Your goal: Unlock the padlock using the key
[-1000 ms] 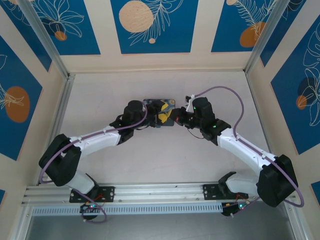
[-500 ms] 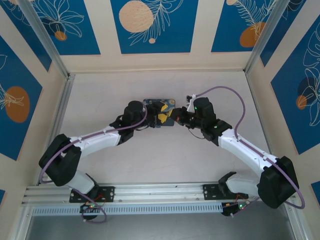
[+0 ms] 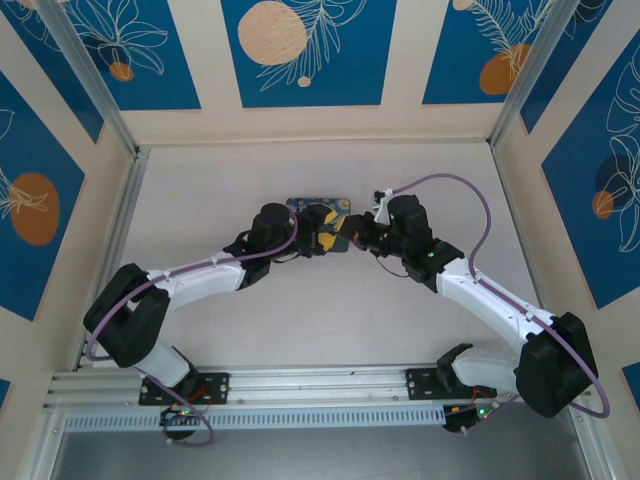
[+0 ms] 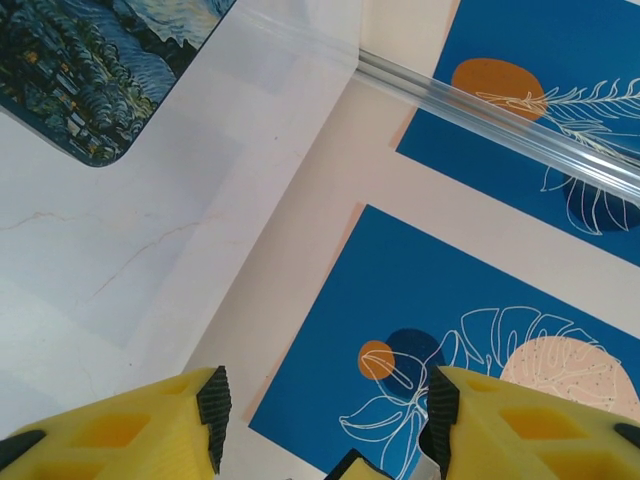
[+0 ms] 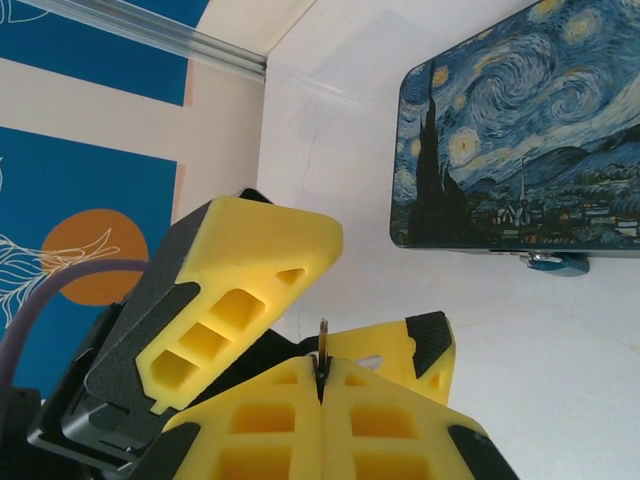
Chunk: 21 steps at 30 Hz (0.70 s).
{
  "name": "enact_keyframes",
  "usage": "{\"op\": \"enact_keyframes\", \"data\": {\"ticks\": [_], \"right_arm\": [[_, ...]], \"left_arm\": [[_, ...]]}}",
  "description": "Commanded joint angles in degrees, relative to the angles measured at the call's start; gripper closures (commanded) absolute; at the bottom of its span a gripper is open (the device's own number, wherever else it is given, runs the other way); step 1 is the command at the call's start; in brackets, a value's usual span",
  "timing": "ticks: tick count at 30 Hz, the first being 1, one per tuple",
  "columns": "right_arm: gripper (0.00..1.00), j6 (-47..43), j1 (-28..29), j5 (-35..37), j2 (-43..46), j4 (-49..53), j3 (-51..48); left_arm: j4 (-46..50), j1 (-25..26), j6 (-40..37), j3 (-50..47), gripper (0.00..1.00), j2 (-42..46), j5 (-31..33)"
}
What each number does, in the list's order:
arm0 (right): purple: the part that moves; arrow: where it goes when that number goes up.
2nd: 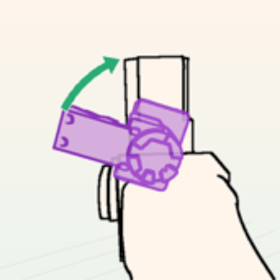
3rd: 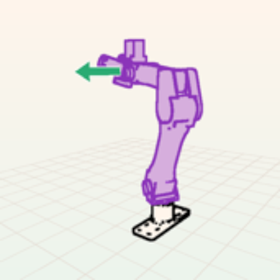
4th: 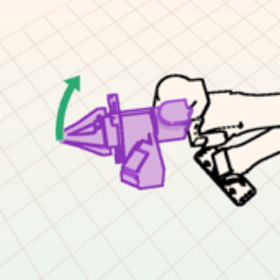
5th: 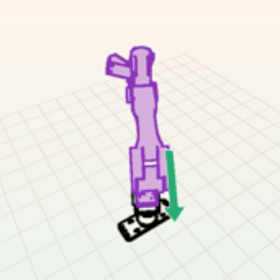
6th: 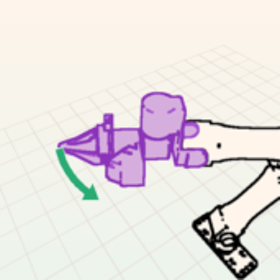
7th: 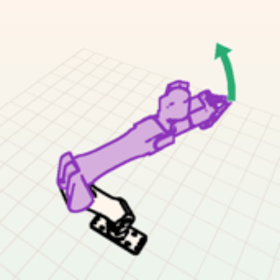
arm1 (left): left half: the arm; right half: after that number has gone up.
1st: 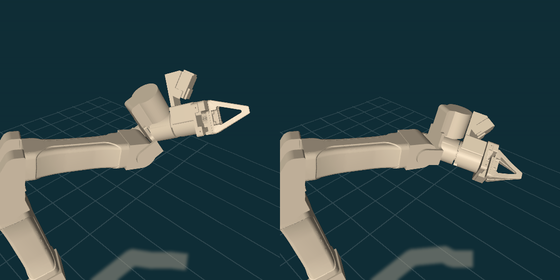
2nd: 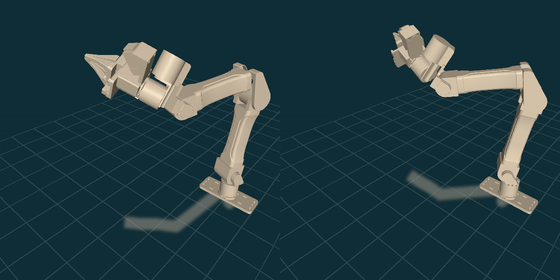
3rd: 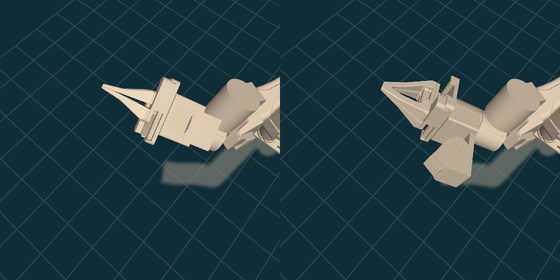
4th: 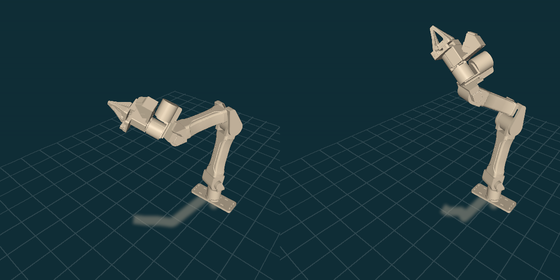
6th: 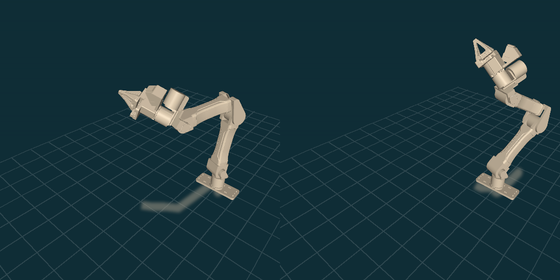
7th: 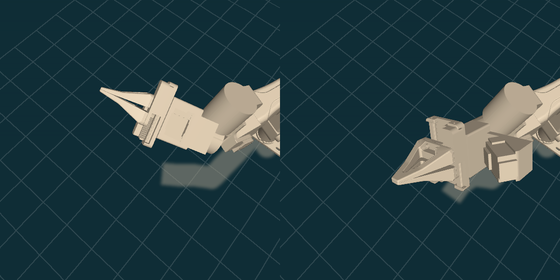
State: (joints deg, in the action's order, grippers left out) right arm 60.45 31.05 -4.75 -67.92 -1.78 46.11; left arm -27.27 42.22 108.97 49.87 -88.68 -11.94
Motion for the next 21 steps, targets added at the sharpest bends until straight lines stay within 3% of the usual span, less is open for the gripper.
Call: {"op": "enact_keyframes", "data": {"ticks": [1,10,21], "right_arm": [[1.0,1.1,0.1,-0.9,0.3,-2.0,-0.5],[1.0,2.2,0.8,-1.1,-1.5,-3.6,-1.2],[1.0,3.1,0.6,-0.3,-1.0,-3.9,-3.9]], "left_arm": [[-1.7,1.0,-0.6,0.8,0.42,-0.8,-0.1],[-3.4,1.3,-0.2,1.8,0.4,-1.7,0.0],[-4.2,1.2,0.0,1.0,0.55,-1.1,1.1]]}}
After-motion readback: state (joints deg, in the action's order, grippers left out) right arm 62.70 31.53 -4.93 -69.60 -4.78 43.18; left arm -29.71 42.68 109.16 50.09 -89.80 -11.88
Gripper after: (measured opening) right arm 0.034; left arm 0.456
